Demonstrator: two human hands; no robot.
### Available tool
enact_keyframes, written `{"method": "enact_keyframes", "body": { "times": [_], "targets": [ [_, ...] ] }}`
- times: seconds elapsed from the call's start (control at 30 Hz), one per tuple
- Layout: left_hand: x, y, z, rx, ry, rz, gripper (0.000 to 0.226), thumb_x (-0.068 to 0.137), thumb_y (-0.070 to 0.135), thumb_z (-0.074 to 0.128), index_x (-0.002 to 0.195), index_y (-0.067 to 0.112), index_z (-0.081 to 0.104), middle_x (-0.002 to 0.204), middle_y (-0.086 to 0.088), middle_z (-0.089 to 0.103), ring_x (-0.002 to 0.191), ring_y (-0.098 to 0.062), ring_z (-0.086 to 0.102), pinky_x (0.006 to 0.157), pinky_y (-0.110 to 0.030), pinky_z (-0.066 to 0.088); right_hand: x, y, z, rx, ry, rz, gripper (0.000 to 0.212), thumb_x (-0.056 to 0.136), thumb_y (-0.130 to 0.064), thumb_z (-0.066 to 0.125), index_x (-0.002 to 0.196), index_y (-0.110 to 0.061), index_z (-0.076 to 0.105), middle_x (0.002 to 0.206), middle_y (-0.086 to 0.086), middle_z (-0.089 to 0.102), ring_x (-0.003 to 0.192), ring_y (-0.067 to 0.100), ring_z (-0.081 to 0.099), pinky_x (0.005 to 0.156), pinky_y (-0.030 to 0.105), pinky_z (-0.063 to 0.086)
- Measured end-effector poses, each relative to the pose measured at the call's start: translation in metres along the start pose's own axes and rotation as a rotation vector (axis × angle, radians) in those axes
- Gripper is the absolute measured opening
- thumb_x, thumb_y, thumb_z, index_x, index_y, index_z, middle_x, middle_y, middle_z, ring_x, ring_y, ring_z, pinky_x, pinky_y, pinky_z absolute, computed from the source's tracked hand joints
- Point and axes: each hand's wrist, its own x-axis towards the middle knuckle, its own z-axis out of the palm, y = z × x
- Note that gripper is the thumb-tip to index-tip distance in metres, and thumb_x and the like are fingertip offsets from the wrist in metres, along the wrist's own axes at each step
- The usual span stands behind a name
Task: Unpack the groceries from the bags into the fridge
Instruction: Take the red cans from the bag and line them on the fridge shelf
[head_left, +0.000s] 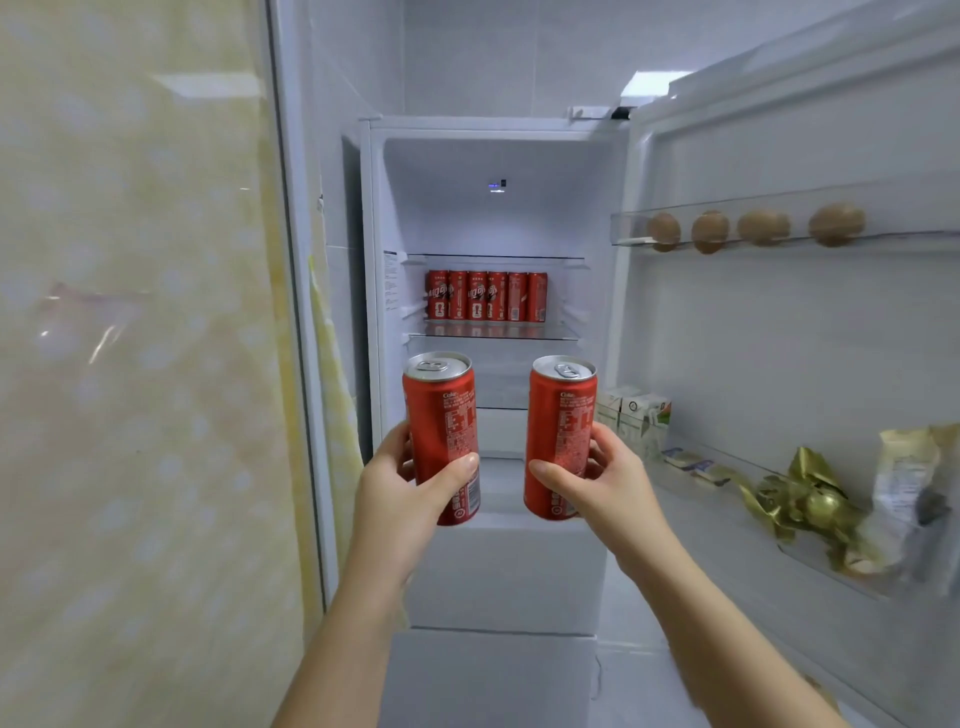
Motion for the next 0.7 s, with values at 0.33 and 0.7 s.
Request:
{"method": "enact_keyframes", "body": {
  "times": [0.33,0.7],
  "targets": [
    [0.153,-0.047,0.014,0.02,-0.067,-0.001,0.039,0.075,0.022,0.08,0.106,0.038,0.062,0.096,0.018,0.071,0.095,-0.005,0.066,0.089,-0.034,0.054,0.129,0.042,0.05,-0.052,0.051,-0.005,0.041,0.072,-0.017,0.084,0.105,-0.031,0.064,0.095,-0.009,0.073,0.092,0.01,0.068,0.085,0.037,0.057],
    [0.281,-0.077,0.043,0.074,-0.113,0.069,0.047,0.077,0.029,0.079,0.119,0.033,0.059,0.107,0.014,0.068,0.1,-0.007,0.064,0.087,-0.032,0.054,0.248,0.077,0.088,-0.052,0.086,-0.027,0.05,0.072,-0.021,0.084,0.117,-0.026,0.061,0.1,-0.01,0.072,0.093,0.007,0.068,0.085,0.032,0.056]
  ]
}}
